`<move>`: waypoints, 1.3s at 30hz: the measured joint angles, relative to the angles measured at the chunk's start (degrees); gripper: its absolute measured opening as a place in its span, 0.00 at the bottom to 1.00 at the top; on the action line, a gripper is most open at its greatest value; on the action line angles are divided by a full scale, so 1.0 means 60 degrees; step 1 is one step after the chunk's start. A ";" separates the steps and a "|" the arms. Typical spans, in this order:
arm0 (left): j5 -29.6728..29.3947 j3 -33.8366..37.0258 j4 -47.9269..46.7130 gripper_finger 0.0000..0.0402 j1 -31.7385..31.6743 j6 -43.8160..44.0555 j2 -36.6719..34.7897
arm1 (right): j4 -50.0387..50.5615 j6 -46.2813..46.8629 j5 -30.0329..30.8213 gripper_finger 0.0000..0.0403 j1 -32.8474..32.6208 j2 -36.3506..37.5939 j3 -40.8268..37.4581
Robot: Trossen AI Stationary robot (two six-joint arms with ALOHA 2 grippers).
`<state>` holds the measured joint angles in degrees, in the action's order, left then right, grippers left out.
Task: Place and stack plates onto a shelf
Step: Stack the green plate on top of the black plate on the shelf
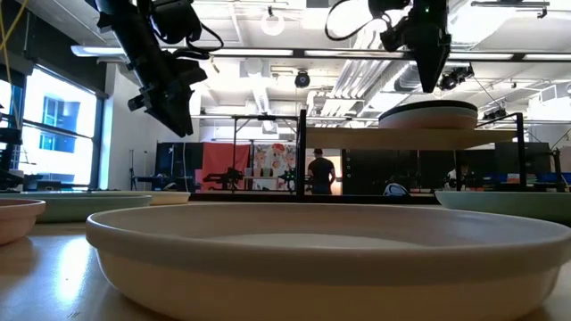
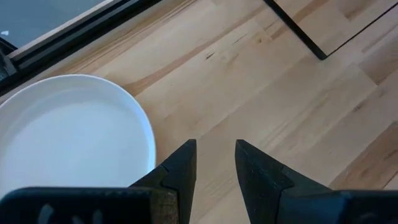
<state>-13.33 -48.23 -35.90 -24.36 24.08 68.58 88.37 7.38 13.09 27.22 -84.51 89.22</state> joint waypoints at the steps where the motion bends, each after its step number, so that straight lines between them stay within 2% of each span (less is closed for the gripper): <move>1: 0.0090 0.0000 0.0004 0.25 0.0000 0.0000 0.0000 | -0.0007 0.0202 -0.0146 0.30 0.0000 0.0059 -0.0001; 7: 0.1189 0.0000 -0.0017 0.25 0.0007 -0.0018 0.0000 | -0.0258 0.1401 -0.1379 0.30 -0.0079 0.0445 0.0002; 14: 0.2340 0.0000 -0.0145 0.25 0.0238 0.0318 0.0000 | -0.0625 0.2449 -0.1934 0.30 -0.0723 0.0597 0.0002; 18: 0.2467 0.0000 -0.0125 0.25 0.0583 0.0727 0.0000 | -0.0633 0.3174 -0.2261 0.30 -0.1225 0.0597 0.0002; 24: 0.2468 0.0000 -0.0084 0.25 0.1163 0.0802 0.0000 | -0.0637 0.4405 -0.1935 0.29 -0.2090 0.0597 0.0001; 34: 0.2467 0.0000 0.0000 0.25 0.2002 0.0720 0.0001 | -0.0719 0.7660 -0.1406 0.29 -0.3810 0.0594 -0.0009; 39: 0.2468 0.0000 0.0000 0.25 0.2413 0.0729 0.0003 | -0.0899 0.9218 -0.0768 0.29 -0.4840 0.0559 -0.0009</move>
<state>1.48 -48.23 -35.90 -9.88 28.45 68.59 82.98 62.69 8.48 -1.82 -81.16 89.17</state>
